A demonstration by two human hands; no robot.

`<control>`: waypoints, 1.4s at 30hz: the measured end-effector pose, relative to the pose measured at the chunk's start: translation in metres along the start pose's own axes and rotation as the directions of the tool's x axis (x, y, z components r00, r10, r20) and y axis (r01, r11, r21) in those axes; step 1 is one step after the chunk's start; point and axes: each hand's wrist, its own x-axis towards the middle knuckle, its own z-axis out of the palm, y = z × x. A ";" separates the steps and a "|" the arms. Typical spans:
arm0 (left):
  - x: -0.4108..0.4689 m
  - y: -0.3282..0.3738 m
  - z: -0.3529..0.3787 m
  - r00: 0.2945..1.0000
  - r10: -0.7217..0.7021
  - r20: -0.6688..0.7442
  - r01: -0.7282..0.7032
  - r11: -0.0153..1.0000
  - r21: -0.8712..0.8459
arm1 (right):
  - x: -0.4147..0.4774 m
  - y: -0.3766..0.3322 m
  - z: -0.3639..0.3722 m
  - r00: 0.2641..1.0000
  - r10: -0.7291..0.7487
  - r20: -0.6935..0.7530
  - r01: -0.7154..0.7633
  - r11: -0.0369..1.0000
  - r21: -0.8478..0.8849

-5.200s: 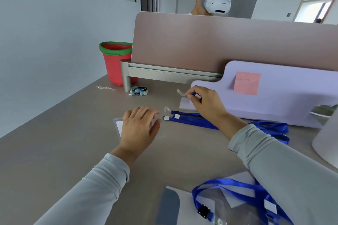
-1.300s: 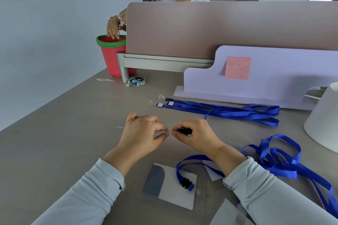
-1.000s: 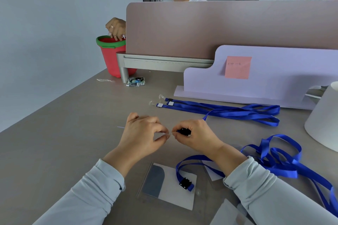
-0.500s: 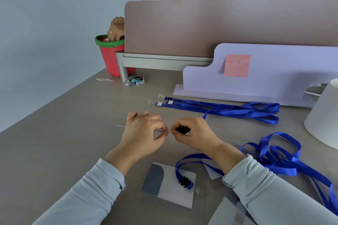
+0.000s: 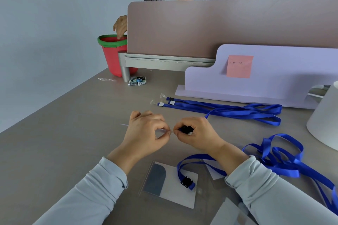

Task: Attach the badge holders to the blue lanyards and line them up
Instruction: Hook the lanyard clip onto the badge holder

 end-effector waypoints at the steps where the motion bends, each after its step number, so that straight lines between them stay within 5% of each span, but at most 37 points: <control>1: 0.000 0.001 0.000 1.000 0.000 -0.001 0.000 1.000 0.001 | 0.000 0.000 0.000 1.000 -0.006 0.000 0.006 1.000 -0.002; 20: 0.010 0.018 -0.011 0.992 -0.085 -0.096 0.086 0.996 0.002 | 0.007 -0.018 -0.021 0.996 0.064 -0.061 -0.069 0.995 -0.078; 32: 0.056 0.099 -0.020 0.995 -0.040 0.090 0.078 0.881 -0.466 | -0.052 -0.033 -0.111 0.972 0.091 -0.217 -0.120 0.985 -0.124; 42: 0.074 0.205 0.019 0.983 0.062 0.176 0.029 0.880 -0.473 | -0.170 -0.010 -0.196 0.811 0.270 -0.519 -0.426 0.881 -0.208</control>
